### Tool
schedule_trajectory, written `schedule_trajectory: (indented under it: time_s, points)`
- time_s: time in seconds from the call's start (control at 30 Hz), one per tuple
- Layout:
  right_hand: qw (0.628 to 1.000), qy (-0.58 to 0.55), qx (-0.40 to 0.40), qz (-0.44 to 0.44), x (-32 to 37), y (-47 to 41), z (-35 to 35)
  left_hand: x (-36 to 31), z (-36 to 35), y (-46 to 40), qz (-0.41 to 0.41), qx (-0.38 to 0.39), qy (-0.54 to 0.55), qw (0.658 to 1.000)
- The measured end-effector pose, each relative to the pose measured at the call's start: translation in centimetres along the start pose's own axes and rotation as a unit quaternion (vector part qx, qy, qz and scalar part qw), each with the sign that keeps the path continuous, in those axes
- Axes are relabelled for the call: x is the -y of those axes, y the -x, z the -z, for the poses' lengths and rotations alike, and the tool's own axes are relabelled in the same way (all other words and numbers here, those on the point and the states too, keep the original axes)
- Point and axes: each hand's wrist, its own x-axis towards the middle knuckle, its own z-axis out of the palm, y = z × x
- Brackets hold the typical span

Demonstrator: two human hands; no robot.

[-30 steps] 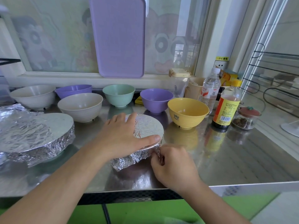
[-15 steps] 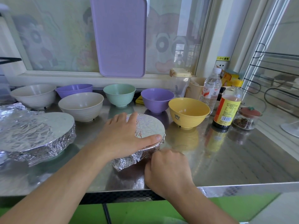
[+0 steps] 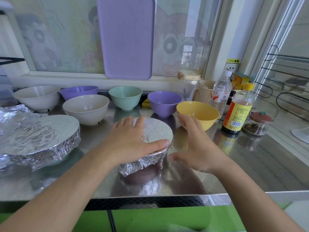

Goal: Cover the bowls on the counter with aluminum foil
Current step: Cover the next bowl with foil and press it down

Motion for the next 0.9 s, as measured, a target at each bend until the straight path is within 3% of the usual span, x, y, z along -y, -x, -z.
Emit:
schedule_trajectory:
  time_s: [0.2, 0.47, 0.6, 0.67, 0.77, 0.83, 0.9]
  points:
    - [0.996, -0.036, 0.051, 0.066, -0.3, -1.6, -2.3, -0.2, 0.3, 0.1, 0.002, -0.004, 0.010, 1.000]
    - [0.995, -0.082, 0.019, 0.061, -0.6, -1.2, -4.7, -0.2, 0.5, 0.3, 0.002, 0.004, 0.029, 1.000]
    - [0.990, -0.098, 0.091, 0.050, -1.3, -1.0, -3.6, -0.2, 1.1, 0.8, -0.005, -0.020, 0.083, 0.996]
    - [0.977, -0.171, 0.120, 0.034, -1.0, -0.8, -2.1, 0.5, 1.0, 1.4, 0.004, -0.098, 0.166, 0.981]
    - [0.954, -0.291, 0.075, 0.023, 0.8, -0.7, -0.8, 1.6, -0.2, 3.0, 0.054, -0.204, 0.339, 0.917]
    - [0.957, -0.289, 0.035, 0.008, 1.2, -1.2, -1.0, 1.8, -1.5, 4.0, 0.076, -0.198, 0.435, 0.875]
    - [0.966, -0.257, 0.004, 0.006, 1.8, -2.5, -1.8, 1.7, -2.5, 5.0, 0.071, -0.144, 0.479, 0.863]
